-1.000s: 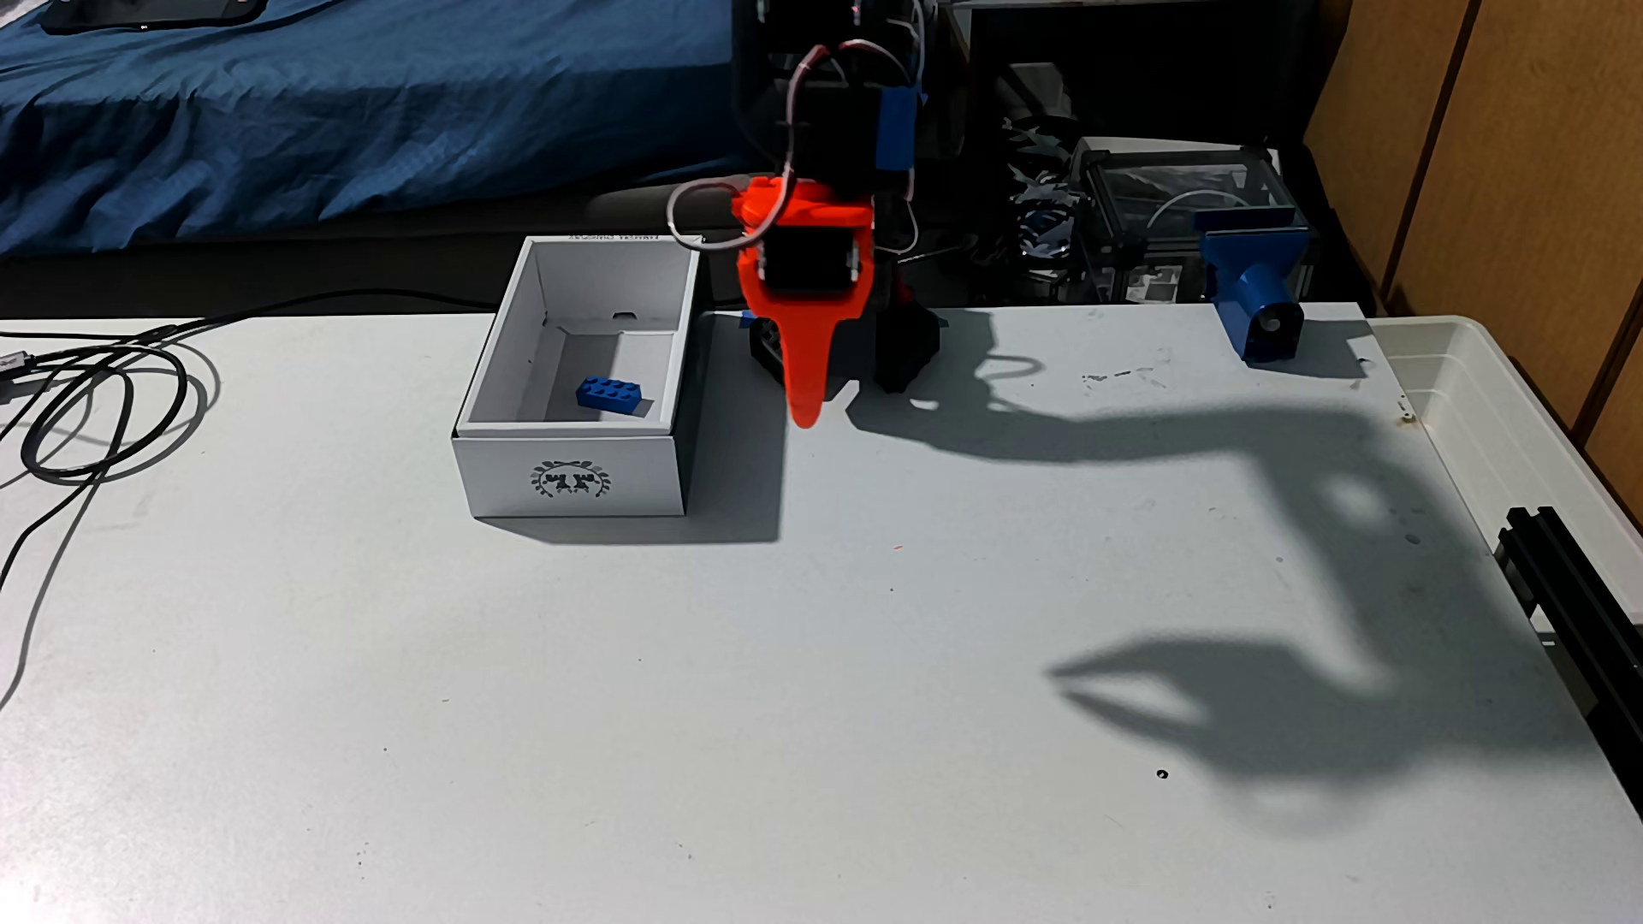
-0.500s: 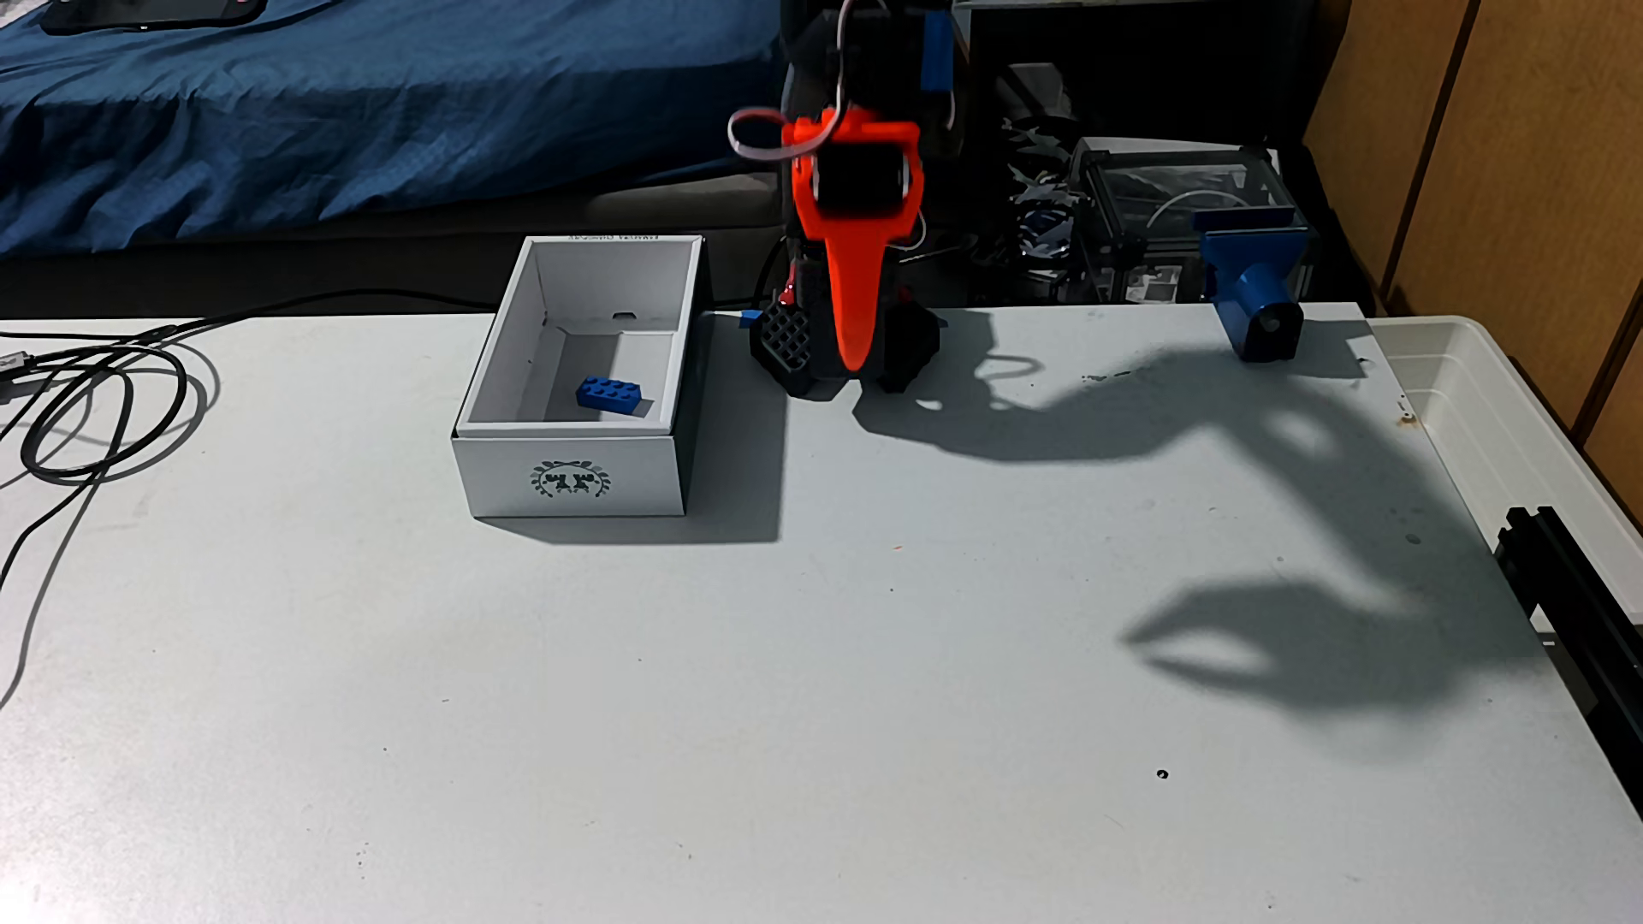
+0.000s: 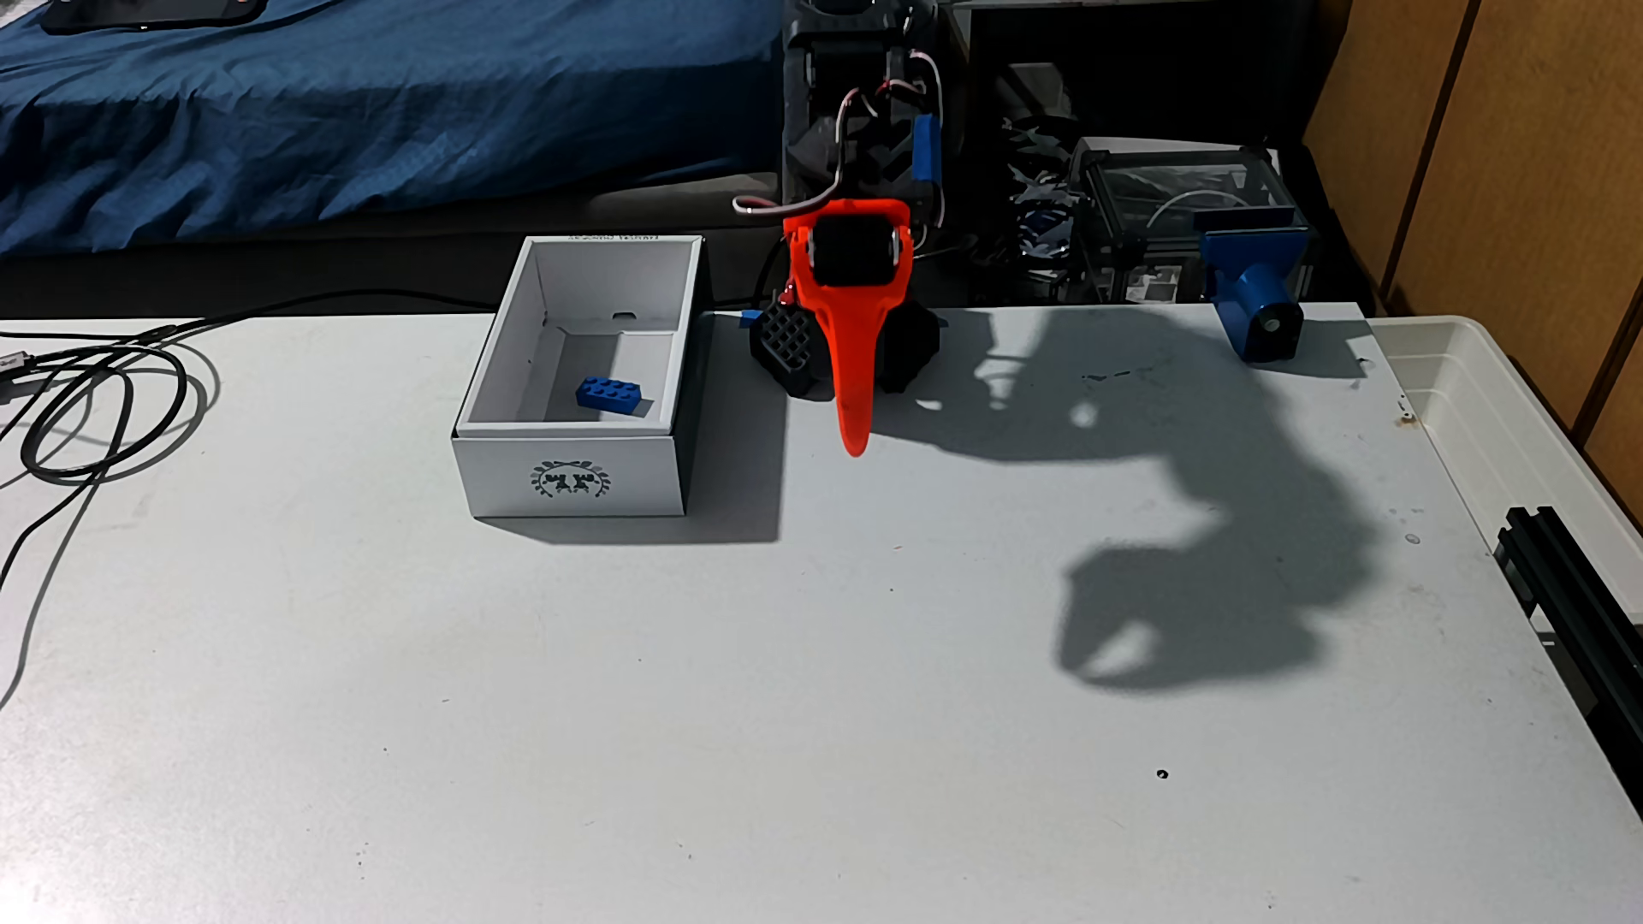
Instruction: Grab the blue brick and place in box
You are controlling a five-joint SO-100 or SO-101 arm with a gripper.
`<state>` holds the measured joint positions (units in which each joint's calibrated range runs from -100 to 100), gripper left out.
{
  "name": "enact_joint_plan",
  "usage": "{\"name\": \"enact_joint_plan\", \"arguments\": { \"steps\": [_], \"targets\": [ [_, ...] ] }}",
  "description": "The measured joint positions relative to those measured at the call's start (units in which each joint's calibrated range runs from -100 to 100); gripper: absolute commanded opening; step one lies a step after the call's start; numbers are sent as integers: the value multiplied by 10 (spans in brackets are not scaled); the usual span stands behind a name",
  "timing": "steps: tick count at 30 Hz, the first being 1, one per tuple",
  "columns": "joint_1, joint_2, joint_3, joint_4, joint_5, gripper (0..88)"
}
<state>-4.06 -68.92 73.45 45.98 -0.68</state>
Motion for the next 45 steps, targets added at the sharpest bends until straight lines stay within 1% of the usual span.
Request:
{"name": "enact_joint_plan", "arguments": {
  "steps": [5, 10, 18, 24, 26, 33, 38, 41, 45],
  "targets": [
    [-17, -10, 27, -21, -1, 8],
    [-17, -10, 69, -97, -1, 8],
    [-9, -10, 83, -162, -1, 8],
    [7, -57, 87, -169, -1, 8],
    [9, -90, 92, -143, -1, 8],
    [10, -223, 95, 11, -1, 8],
    [-8, -285, 107, 109, -1, 8],
    [-9, -302, 123, 132, -1, 8],
    [-9, -302, 159, 136, -1, 8]
  ]
}}
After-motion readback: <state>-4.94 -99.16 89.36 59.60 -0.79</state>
